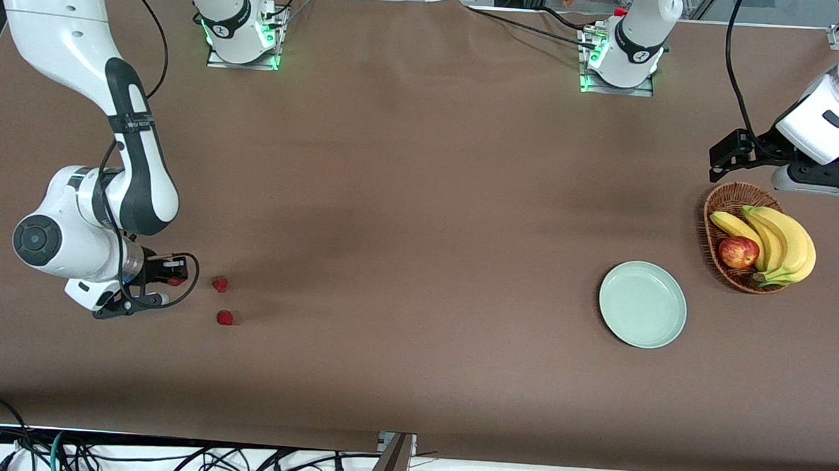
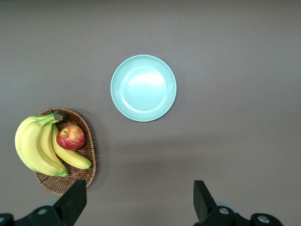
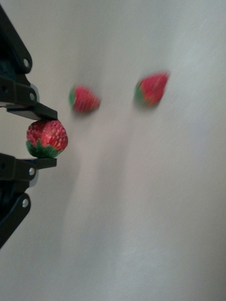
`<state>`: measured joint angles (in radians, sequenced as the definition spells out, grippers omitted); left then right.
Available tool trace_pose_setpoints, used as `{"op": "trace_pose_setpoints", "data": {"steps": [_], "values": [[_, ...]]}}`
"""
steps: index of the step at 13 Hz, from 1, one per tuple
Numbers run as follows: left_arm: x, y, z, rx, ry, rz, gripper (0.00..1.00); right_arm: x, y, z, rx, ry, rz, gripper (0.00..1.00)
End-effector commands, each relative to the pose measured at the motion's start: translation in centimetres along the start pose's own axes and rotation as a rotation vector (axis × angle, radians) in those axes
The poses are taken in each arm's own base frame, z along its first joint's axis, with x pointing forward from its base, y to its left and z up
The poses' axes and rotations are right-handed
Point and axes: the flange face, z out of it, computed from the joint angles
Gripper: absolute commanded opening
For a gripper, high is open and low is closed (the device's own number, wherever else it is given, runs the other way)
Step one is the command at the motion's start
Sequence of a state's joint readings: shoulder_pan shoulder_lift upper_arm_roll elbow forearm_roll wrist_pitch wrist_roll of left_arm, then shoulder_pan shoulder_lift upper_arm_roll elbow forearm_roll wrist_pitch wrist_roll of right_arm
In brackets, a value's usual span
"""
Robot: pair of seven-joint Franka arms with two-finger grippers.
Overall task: Collect all strawberries into plate
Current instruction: 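Set the strawberry mid-table with the right gripper while the left gripper approaches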
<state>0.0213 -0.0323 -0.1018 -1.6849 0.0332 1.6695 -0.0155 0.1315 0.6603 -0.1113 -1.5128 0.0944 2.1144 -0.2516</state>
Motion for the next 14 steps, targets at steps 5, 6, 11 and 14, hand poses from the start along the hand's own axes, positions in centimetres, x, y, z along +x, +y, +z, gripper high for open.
{"op": "trace_pose_setpoints", "data": {"steps": [5, 6, 11, 14], "values": [[0.2, 0.0, -0.5, -0.013, -0.002, -0.002, 1.00, 3.1, -22.2, -1.3, 0.090, 0.069, 0.192, 0.16], [0.3, 0.0, -0.3, -0.014, -0.006, -0.002, 1.00, 2.8, -26.5, -0.5, 0.097, 0.088, 0.235, 0.16], [0.5, -0.4, 0.5, -0.026, -0.031, -0.010, 1.00, 0.8, -46.9, 4.1, 0.194, 0.173, 0.476, 0.17], [0.5, -0.2, 0.5, -0.026, -0.031, -0.010, 1.00, -2.3, -56.1, 6.6, 0.285, 0.212, 0.592, 0.17]]}}
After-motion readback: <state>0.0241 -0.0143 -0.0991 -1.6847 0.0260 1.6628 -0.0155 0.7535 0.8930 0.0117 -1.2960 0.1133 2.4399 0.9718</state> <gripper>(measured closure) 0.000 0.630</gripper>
